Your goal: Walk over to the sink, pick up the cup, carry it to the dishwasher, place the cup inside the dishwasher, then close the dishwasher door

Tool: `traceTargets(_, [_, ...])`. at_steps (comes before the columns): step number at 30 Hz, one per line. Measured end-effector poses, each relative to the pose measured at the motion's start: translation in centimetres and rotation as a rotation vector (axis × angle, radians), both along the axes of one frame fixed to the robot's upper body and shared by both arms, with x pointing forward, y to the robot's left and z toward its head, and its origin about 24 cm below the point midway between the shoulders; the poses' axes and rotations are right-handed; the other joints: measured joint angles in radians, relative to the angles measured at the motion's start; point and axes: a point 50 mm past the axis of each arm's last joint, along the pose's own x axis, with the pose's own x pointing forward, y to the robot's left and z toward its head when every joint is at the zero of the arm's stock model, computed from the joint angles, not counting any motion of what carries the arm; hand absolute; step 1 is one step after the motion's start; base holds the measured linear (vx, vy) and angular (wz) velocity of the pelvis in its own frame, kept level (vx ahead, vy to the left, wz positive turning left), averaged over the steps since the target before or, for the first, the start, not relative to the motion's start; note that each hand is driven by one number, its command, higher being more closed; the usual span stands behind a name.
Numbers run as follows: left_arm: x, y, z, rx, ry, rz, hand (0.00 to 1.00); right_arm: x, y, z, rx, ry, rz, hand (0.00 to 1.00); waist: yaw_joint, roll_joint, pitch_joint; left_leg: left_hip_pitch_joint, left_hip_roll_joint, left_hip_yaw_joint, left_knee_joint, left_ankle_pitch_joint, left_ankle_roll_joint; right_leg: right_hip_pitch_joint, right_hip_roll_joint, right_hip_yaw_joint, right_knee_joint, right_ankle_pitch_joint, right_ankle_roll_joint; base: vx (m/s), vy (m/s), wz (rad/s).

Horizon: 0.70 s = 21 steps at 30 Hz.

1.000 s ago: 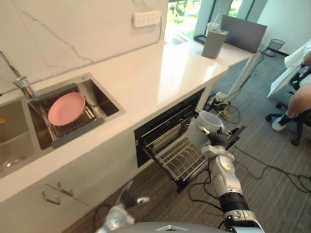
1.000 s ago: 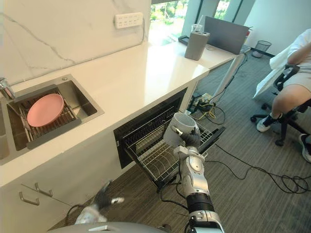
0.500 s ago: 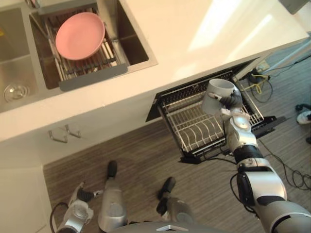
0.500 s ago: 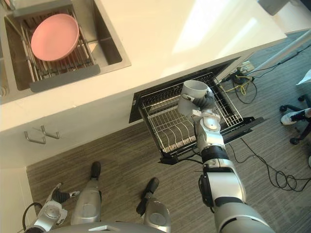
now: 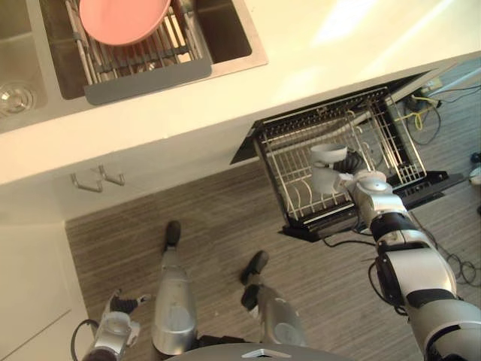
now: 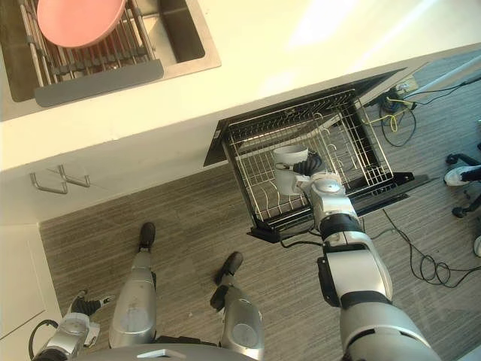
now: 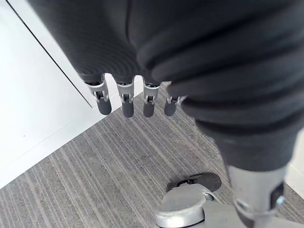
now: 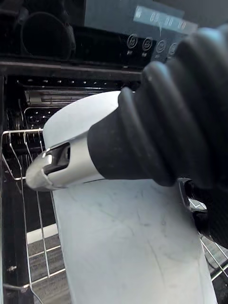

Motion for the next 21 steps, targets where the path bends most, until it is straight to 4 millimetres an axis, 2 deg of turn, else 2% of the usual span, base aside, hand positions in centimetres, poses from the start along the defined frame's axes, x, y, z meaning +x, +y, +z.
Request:
traceTargets(6, [1.6,-0.7,0.3,-0.006,-0.019,-0.045,0.00,1.0,0.0,2.1,-0.073,-0.001,0.041,1.00,0.023,0.025,0.026,-0.048,-0.004,-0.008,0.022,0.002,0.004,-0.047,-0.010,0.001,0.029,-0.005,-0.003,-0.02,-0.001,0.02])
traceTargets(11, [4.3,-2.8,0.8,-0.043,-0.075,-0.100,0.00,1.6,-0.1,3.6,-0.102,0.002,0.033,1.00,0.040,0.078,0.062,-0.124,-0.011,-0.036,0.098,-0.020,0.009,-0.097,-0.026,-0.003,0.088,-0.025,-0.006,-0.08,-0.012,0.07])
traceTargets(14, [4.3,-3.5,0.6,-0.047,-0.060,-0.126,0.00,1.6,-0.2,3.7,-0.121,0.011,0.030,1.00,0.042,0.096,0.072,-0.144,-0.018,-0.051,0.106,-0.020,0.016,-0.123,-0.040,-0.009,0.129,-0.043,-0.006,-0.07,-0.026,0.11])
traceTargets(17, [4.2,-3.8,0.6,-0.029,-0.059,-0.121,0.00,1.7,-0.3,4.0,-0.133,0.019,0.023,1.00,0.046,0.104,0.076,-0.163,-0.022,-0.057,0.112,-0.016,0.018,-0.150,-0.052,-0.011,0.160,-0.056,-0.008,-0.04,-0.027,0.08])
traceTargets(21, [4.7,-4.1,0.7,-0.017,-0.059,-0.071,0.00,2.1,-0.6,5.6,-0.142,-0.007,-0.010,1.00,0.053,0.113,0.079,-0.188,-0.032,-0.060,0.113,-0.009,0.021,-0.186,-0.071,-0.017,0.196,-0.067,-0.009,-0.04,-0.038,0.05])
